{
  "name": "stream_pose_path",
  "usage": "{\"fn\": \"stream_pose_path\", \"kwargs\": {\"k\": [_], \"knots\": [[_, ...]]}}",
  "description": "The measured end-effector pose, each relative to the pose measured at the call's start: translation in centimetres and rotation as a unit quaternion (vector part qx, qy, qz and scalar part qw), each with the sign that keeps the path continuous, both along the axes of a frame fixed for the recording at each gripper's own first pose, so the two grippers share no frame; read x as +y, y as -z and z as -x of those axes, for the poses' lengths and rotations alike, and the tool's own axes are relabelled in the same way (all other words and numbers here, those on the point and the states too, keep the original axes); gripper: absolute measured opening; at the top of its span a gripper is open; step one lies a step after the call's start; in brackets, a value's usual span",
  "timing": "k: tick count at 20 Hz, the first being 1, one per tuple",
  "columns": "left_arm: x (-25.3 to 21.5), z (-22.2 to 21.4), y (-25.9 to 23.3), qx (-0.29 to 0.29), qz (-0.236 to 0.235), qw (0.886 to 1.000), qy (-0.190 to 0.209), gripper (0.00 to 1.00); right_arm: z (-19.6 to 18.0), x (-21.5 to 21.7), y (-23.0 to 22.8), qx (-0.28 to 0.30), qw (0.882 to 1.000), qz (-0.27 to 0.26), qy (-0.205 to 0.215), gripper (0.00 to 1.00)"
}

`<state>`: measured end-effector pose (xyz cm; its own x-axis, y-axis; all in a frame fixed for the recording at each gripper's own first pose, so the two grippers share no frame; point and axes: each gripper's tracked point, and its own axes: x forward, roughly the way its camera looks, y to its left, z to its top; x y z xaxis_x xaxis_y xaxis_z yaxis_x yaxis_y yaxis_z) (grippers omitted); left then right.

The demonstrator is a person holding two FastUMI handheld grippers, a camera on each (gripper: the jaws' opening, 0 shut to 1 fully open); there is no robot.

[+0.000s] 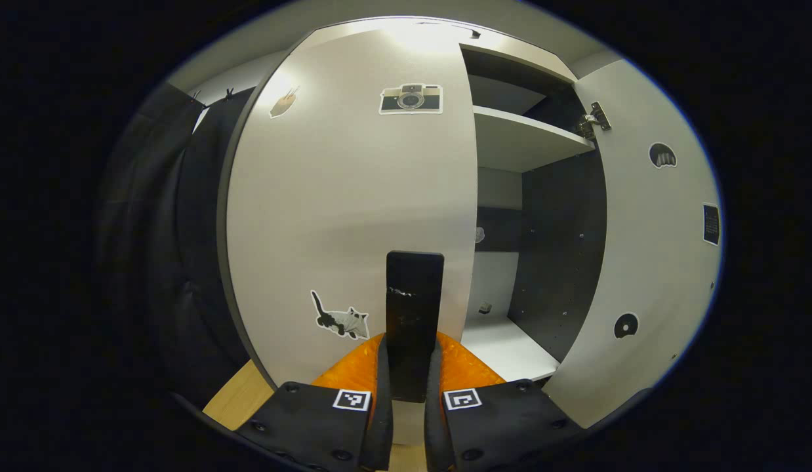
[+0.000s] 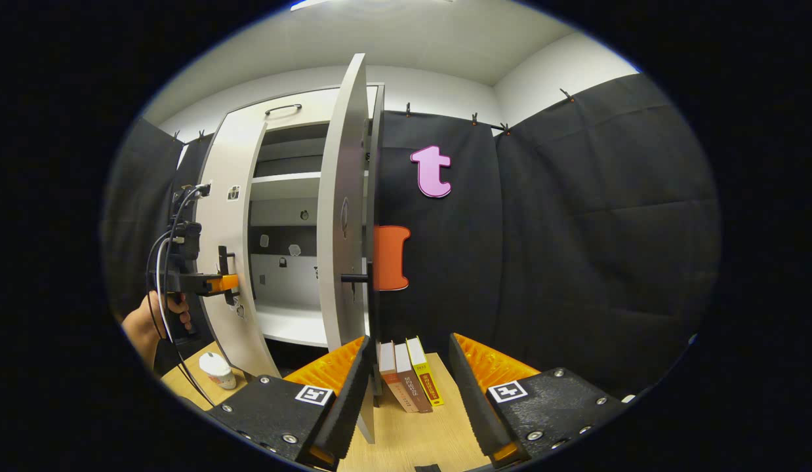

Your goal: Open the right door of the double-door shoe cabinet with the right hand, and open the left door with the left hand.

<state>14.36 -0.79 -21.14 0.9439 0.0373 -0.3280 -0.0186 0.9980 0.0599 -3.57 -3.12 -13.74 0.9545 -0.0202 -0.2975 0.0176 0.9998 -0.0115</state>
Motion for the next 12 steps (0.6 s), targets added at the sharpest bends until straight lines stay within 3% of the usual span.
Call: {"fn": "stream_pose_path", "kwargs": {"k": [9, 12], "knots": [[2.7, 5.1, -1.9, 0.012, -0.001, 1.000, -0.024, 0.22, 0.3, 4.5, -0.3, -0.012, 0.997, -0.019, -0.072, 0.71], [4.8, 7.4, -2.7, 0.004, 0.018, 0.999, -0.042, 0.22, 0.3, 6.0, -0.3, -0.017, 0.995, -0.021, -0.096, 0.71]]}}
